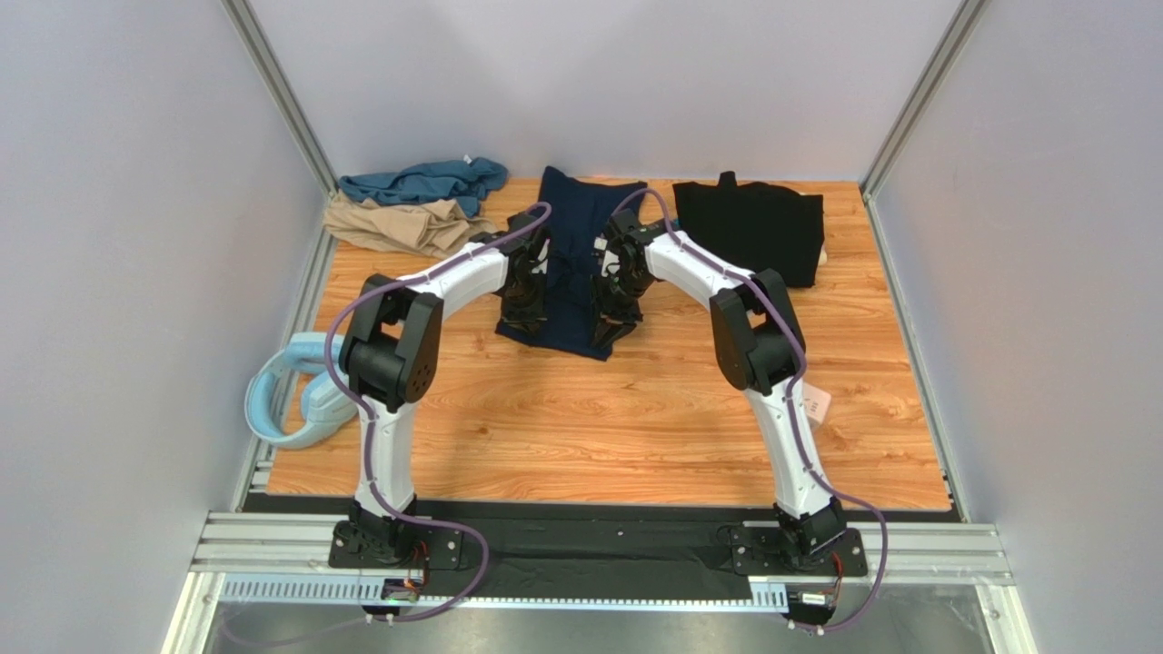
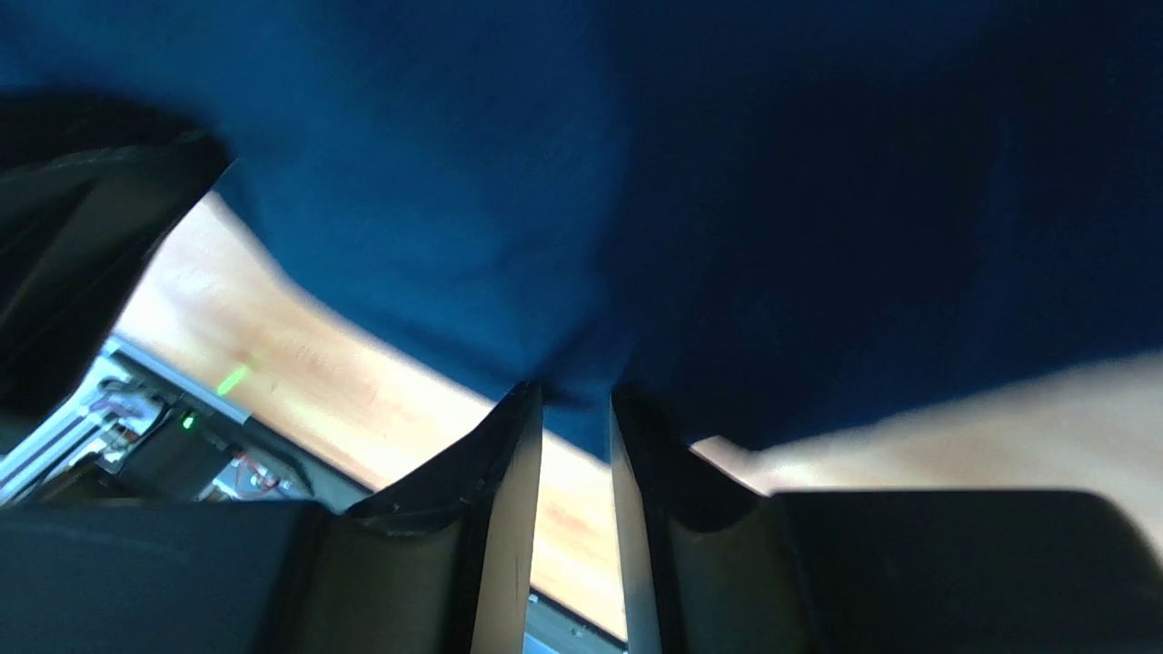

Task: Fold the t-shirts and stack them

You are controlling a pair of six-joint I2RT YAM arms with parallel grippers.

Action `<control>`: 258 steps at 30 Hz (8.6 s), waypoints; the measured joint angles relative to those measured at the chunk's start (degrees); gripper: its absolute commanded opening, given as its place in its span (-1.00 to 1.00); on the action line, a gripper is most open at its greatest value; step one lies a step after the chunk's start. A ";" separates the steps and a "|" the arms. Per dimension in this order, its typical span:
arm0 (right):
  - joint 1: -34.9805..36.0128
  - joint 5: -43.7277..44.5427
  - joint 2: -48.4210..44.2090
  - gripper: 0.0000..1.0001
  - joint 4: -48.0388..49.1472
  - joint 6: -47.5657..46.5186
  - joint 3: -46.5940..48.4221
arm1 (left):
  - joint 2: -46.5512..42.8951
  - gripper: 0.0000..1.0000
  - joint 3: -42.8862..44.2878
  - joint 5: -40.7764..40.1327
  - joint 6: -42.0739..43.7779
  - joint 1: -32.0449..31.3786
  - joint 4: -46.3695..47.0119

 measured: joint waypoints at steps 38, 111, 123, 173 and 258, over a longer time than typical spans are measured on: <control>11.87 5.55 -30.86 -0.30 -4.94 0.24 -33.00 | -26.77 -0.49 -25.83 6.75 -1.79 -12.09 -18.08; -1.84 13.57 -13.90 -0.83 -5.35 -4.61 -8.74 | -18.38 -0.48 -11.19 -5.60 1.46 -10.34 -16.61; -2.40 9.97 -7.21 -0.95 -4.92 -0.35 -5.70 | -13.75 -0.53 -4.68 -2.64 2.64 -10.16 -13.22; -9.44 -4.83 -0.83 -0.59 3.98 15.30 -3.65 | -4.48 -0.61 -2.84 -6.97 9.84 -8.15 -6.05; -1.18 2.56 -27.28 -0.14 5.38 4.24 -30.18 | -18.08 -0.18 -19.43 -0.59 0.90 -8.28 -1.81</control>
